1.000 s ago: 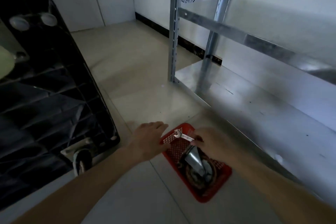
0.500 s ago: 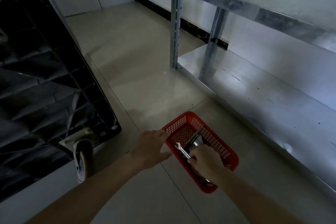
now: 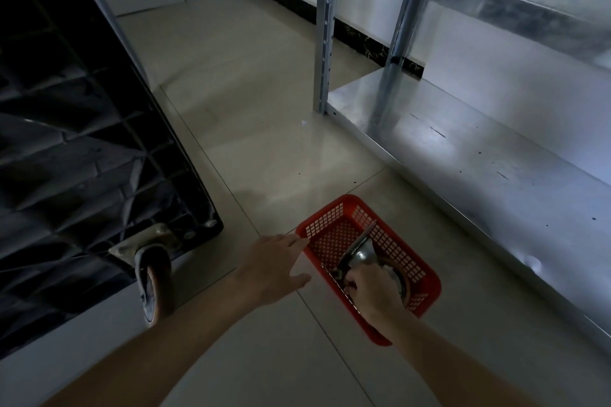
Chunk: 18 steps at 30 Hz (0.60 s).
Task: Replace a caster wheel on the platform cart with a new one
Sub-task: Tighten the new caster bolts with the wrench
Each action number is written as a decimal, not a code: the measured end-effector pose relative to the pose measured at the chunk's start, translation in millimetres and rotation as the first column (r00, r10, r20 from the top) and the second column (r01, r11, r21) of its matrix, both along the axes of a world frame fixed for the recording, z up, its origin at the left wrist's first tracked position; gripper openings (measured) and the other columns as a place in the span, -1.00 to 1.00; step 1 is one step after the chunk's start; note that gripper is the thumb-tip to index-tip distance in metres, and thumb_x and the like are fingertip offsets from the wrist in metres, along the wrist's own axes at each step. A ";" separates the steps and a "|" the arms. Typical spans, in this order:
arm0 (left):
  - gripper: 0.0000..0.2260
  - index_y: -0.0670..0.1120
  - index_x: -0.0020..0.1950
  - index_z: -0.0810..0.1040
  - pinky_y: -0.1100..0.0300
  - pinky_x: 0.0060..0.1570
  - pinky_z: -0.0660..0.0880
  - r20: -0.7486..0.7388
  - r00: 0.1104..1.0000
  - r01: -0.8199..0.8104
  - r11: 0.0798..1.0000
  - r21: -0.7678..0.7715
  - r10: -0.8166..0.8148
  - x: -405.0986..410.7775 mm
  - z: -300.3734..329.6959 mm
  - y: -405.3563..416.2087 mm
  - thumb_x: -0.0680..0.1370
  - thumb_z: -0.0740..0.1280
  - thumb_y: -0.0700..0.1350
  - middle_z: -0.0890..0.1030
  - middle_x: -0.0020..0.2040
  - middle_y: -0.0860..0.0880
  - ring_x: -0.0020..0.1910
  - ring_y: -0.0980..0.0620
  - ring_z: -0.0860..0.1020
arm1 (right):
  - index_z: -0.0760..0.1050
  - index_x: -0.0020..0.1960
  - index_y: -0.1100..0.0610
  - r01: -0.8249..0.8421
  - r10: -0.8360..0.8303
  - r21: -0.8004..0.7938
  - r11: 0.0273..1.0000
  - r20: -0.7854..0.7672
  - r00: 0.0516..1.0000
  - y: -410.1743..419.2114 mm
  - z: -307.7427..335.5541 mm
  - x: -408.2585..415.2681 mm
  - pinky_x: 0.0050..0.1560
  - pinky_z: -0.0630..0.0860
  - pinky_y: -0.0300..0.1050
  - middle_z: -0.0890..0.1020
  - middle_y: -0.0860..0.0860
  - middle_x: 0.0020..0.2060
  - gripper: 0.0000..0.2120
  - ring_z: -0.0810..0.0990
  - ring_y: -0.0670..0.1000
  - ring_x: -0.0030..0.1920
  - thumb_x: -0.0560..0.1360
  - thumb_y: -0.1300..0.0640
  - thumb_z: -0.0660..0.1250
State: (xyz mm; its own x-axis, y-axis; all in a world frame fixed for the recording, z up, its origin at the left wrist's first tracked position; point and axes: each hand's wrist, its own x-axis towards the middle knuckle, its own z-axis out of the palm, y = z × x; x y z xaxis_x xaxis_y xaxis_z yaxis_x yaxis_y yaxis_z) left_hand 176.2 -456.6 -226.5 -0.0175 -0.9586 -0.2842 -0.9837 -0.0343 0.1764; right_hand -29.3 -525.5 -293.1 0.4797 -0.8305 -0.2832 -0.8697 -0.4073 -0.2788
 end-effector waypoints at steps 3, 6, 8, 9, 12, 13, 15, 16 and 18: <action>-0.33 0.02 0.63 0.10 0.08 0.51 0.10 0.001 1.000 -0.001 1.000 -0.009 0.001 3.0 0.5 -1.1 0.61 0.19 0.28 0.21 0.60 0.04 0.56 0.05 0.20 | 0.61 -0.14 0.01 -0.030 0.031 -0.020 0.999 0.046 0.998 -3.8 5.7 -0.9 -0.14 0.60 -0.22 0.63 -0.11 -0.28 -0.85 0.61 -0.17 -0.27 0.58 0.02 0.37; -0.33 0.02 0.63 0.11 0.10 0.50 0.11 0.016 1.000 -0.002 1.000 -0.030 0.003 5.8 5.7 -4.1 0.61 0.19 0.28 0.23 0.60 0.04 0.55 0.04 0.22 | 0.62 -0.08 -0.03 -0.083 0.092 -0.090 0.992 0.104 0.990 -7.1 17.1 -1.6 -0.14 0.62 -0.18 0.64 -0.15 -0.19 -0.85 0.60 -0.19 -0.25 0.57 -0.07 0.36; -0.34 0.03 0.62 0.12 0.09 0.50 0.11 0.021 1.000 -0.013 0.999 -0.044 0.014 8.8 11.2 -6.0 0.61 0.18 0.28 0.23 0.59 0.04 0.55 0.04 0.22 | 0.61 0.00 -0.03 -0.129 0.152 -0.152 0.980 0.150 0.977 -9.9 27.1 -3.1 -0.11 0.58 -0.22 0.63 -0.16 -0.08 -0.84 0.57 -0.18 -0.19 0.57 -0.10 0.34; -0.34 0.04 0.62 0.12 0.08 0.51 0.11 0.020 1.000 -0.021 0.998 -0.056 0.022 10.6 14.4 -6.8 0.61 0.18 0.29 0.23 0.59 0.05 0.55 0.05 0.21 | 0.61 0.06 -0.03 -0.150 0.182 -0.185 0.971 0.171 0.968 -11.7 33.9 -4.0 -0.08 0.56 -0.25 0.63 -0.16 -0.03 -0.82 0.57 -0.19 -0.15 0.57 -0.11 0.34; -0.34 0.05 0.62 0.11 0.08 0.52 0.08 0.021 0.998 -0.050 0.995 -0.082 0.052 16.7 26.5 -8.9 0.60 0.17 0.30 0.20 0.60 0.05 0.56 0.05 0.18 | 0.58 0.25 -0.02 -0.179 0.238 -0.275 0.944 0.196 0.951 -19.8 59.1 -4.1 0.10 0.42 -0.23 0.63 -0.11 0.14 -0.67 0.60 -0.13 0.05 0.56 -0.14 0.35; -0.33 0.05 0.62 0.10 0.08 0.53 0.06 0.024 0.998 -0.058 0.994 -0.096 0.061 18.4 32.0 -10.1 0.60 0.17 0.31 0.19 0.61 0.05 0.57 0.05 0.17 | 0.54 0.32 -0.02 -0.193 0.251 -0.292 0.937 0.177 0.952 -23.4 71.0 -2.5 0.19 0.36 -0.19 0.61 -0.09 0.22 -0.61 0.59 -0.09 0.16 0.56 -0.16 0.34; -0.30 0.05 0.63 0.08 0.08 0.53 0.05 0.024 0.997 -0.073 0.989 -0.129 0.077 22.0 48.4 -13.8 0.59 0.18 0.32 0.17 0.62 0.04 0.57 0.04 0.15 | 0.44 0.43 -0.05 -0.223 0.278 -0.320 0.921 0.136 0.951 -32.3 98.9 3.4 0.34 0.26 -0.11 0.51 -0.08 0.38 -0.51 0.49 -0.05 0.35 0.56 -0.20 0.32; -0.28 0.05 0.63 0.07 0.09 0.53 0.05 0.020 0.996 -0.082 0.986 -0.142 0.086 24.0 59.2 -16.3 0.58 0.21 0.32 0.17 0.62 0.04 0.57 0.03 0.15 | 0.39 0.48 -0.08 -0.228 0.283 -0.334 0.914 0.126 0.951 -37.5 114.0 7.5 0.39 0.23 -0.08 0.45 -0.10 0.44 -0.47 0.42 -0.05 0.41 0.56 -0.22 0.32; -0.25 0.04 0.64 0.07 0.08 0.53 0.06 0.023 0.996 -0.086 0.980 -0.181 0.092 28.3 84.2 -22.1 0.57 0.25 0.31 0.15 0.62 0.03 0.57 0.02 0.15 | 0.28 0.53 -0.13 -0.227 0.281 -0.354 0.907 0.110 0.953 -47.8 146.8 16.8 0.45 0.20 -0.04 0.37 -0.13 0.49 -0.41 0.33 -0.07 0.47 0.56 -0.24 0.31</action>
State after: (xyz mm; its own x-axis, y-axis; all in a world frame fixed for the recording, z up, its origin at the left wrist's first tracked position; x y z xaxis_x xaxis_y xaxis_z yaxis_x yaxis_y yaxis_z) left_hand 204.5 -478.7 -142.2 0.0761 -0.9914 -0.1068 -0.9832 -0.0925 0.1572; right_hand -12.6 -573.2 -146.3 0.7021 -0.7071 0.0839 -0.6811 -0.7012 -0.2107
